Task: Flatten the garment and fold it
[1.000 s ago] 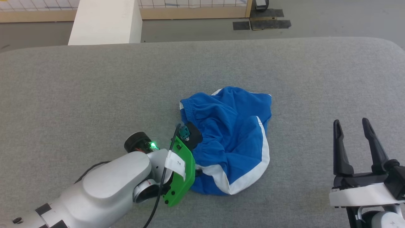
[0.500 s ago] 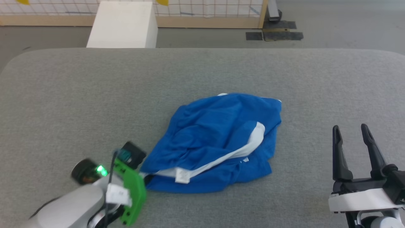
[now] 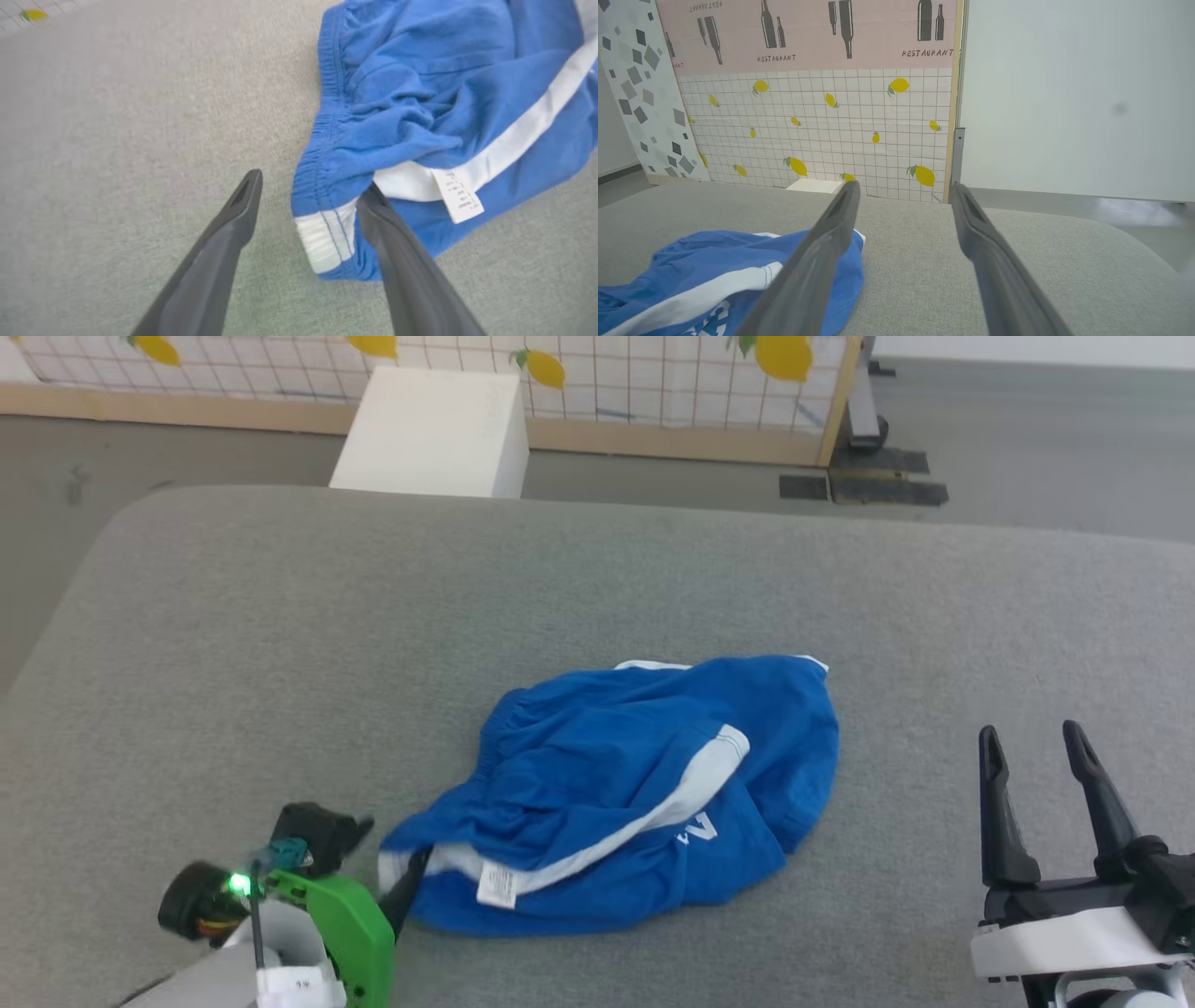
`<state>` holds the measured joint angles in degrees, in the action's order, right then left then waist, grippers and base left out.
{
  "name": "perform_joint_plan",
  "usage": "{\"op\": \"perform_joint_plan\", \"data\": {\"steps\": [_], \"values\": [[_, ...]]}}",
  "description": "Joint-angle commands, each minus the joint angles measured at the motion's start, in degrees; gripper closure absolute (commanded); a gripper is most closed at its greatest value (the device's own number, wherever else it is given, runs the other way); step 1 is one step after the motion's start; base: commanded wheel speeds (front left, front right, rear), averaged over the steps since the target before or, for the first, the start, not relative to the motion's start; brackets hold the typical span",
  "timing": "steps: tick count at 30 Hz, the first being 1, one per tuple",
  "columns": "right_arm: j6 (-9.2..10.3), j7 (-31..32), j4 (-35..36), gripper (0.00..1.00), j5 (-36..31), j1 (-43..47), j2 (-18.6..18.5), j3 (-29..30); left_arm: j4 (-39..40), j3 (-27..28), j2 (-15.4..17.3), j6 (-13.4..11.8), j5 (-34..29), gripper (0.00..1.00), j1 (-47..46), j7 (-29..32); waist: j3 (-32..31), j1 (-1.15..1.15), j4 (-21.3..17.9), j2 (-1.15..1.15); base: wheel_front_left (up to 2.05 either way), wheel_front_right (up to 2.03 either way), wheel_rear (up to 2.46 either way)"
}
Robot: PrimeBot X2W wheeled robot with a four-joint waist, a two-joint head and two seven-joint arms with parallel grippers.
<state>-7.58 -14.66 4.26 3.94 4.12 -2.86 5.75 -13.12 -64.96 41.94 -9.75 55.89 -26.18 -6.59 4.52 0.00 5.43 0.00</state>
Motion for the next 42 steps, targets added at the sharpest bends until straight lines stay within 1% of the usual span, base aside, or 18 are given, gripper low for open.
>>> {"op": "perform_joint_plan", "data": {"steps": [1, 4, 7, 10, 12, 14, 16, 17, 20, 22, 26, 29, 31, 33, 35, 37, 39, 42], "values": [[0.09, -0.3, 0.6, 0.0, -0.6, -0.5, 0.0, 0.3, 0.8, 1.0, -0.2, -1.7, -1.7, 0.0, -0.9, -2.5, -1.7, 0.0, 1.5, 0.0, 0.0, 0.0, 0.0], [0.09, -0.3, 1.7, 0.0, -2.3, -2.5, 0.0, 0.7, 3.6, 4.2, -0.4, -6.1, -4.3, 0.0, -1.0, -7.0, -2.6, 0.0, 2.3, 0.0, 0.0, 0.0, 0.0], [0.09, -0.3, 2.6, 0.0, -4.4, -5.1, 0.0, 0.6, 5.7, 7.8, -0.9, -9.8, -6.6, 0.0, 0.3, -8.2, -3.0, 0.0, 2.9, 0.0, 0.0, 0.0, 0.0], [0.09, -0.3, 2.7, 0.0, -7.0, -8.3, 0.0, -0.4, 8.0, 14.0, -2.0, -14.0, -12.3, 0.0, 3.3, -8.4, -3.1, 0.0, 3.1, 0.0, 0.0, 0.0, 0.0], [0.09, -0.3, 2.2, 0.0, -8.6, -10.5, -0.2, -1.7, 9.7, 19.3, -3.7, -16.1, -15.9, 0.0, 6.5, -8.4, -3.0, 0.0, 3.2, 0.0, 0.0, 0.0, 0.0], [0.09, -0.3, 0.7, 0.0, -9.3, -12.7, -1.9, -4.1, 13.0, 25.8, -6.1, -18.5, -20.7, 0.0, 9.9, -8.4, -2.7, 0.0, 3.4, 0.0, 0.0, 0.0, 0.0], [0.09, -0.3, -2.1, 0.0, -8.8, -15.2, -4.7, -7.8, 16.0, 31.4, -8.4, -19.9, -25.1, 0.0, 14.2, -8.4, -2.4, 0.0, 3.4, 0.0, 0.0, 0.0, 0.0], [0.09, -0.3, -3.4, 0.0, -8.5, -16.5, -6.2, -9.5, 17.5, 33.8, -9.6, -20.1, -27.1, 0.0, 15.8, -8.4, -2.3, 0.0, 3.4, 0.0, 0.0, 0.0, 0.0], [0.09, 0.1, -10.5, 0.0, -6.3, -21.0, -11.9, -16.7, 20.8, 40.2, -13.1, -19.4, -33.4, 0.0, 21.3, -8.4, -1.9, 0.0, 3.8, 0.0, 0.0, 0.0, 0.0], [0.09, 3.8, -14.5, 0.0, -3.4, -24.4, -15.5, -22.4, 22.1, 43.3, -15.2, -18.2, -36.7, 0.0, 23.9, -8.4, -1.8, 0.0, 4.2, 0.0, 0.0, 0.0, 0.0], [0.09, 15.6, -18.3, 0.0, 6.0, -32.2, -23.2, -36.5, 22.7, 48.5, -19.4, -15.0, -40.7, 0.0, 27.8, -8.4, -1.2, 0.0, 5.0, 0.0, 0.0, 0.0, 0.0], [0.09, 25.9, -17.6, 0.0, 15.4, -38.6, -29.6, -49.2, 22.2, 51.3, -22.5, -11.6, -42.5, 0.0, 28.8, -8.4, -0.5, 0.0, 6.0, 0.0, 0.0, 0.0, 0.0], [0.09, 32.6, -16.3, 0.0, 21.9, -42.7, -33.3, -56.5, 21.8, 52.5, -24.4, -9.5, -43.7, 0.0, 28.8, -8.4, 0.0, 0.0, 6.8, 0.0, 0.0, 0.0, 0.0], [0.09, 38.5, -14.7, 0.0, 27.0, -47.1, -36.5, -62.8, 21.5, 53.5, -26.2, -7.6, -44.7, 0.0, 28.5, -8.4, 0.8, 0.0, 7.7, 0.0, 0.0, 0.0, 0.0], [0.09, 43.4, -13.4, 0.0, 31.8, -51.1, -38.4, -67.9, 20.9, 54.5, -28.0, -5.8, -45.4, 0.0, 28.1, -8.4, 1.7, 0.0, 8.6, 0.0, 0.0, 0.0, 0.0], [0.09, 46.6, -12.2, 0.0, 34.7, -55.2, -39.8, -72.8, 20.5, 55.3, -29.7, -4.1, -46.3, 0.0, 27.4, -8.4, 2.7, 0.0, 9.6, 0.0, 0.0, 0.0, 0.0], [0.09, 48.7, -11.6, 0.0, 37.5, -58.3, -40.1, -76.1, 20.0, 56.1, -31.4, -2.4, -47.0, 0.0, 26.8, -8.4, 3.9, 0.0, 10.6, 0.0, 0.0, 0.0, 0.0], [0.09, 50.9, -11.7, 0.0, 38.8, -61.1, -40.0, -78.5, 19.1, 57.2, -33.7, -0.2, -47.8, 0.0, 26.0, -8.4, 5.6, 0.0, 12.1, 0.0, 0.0, 0.0, 0.0]]}}
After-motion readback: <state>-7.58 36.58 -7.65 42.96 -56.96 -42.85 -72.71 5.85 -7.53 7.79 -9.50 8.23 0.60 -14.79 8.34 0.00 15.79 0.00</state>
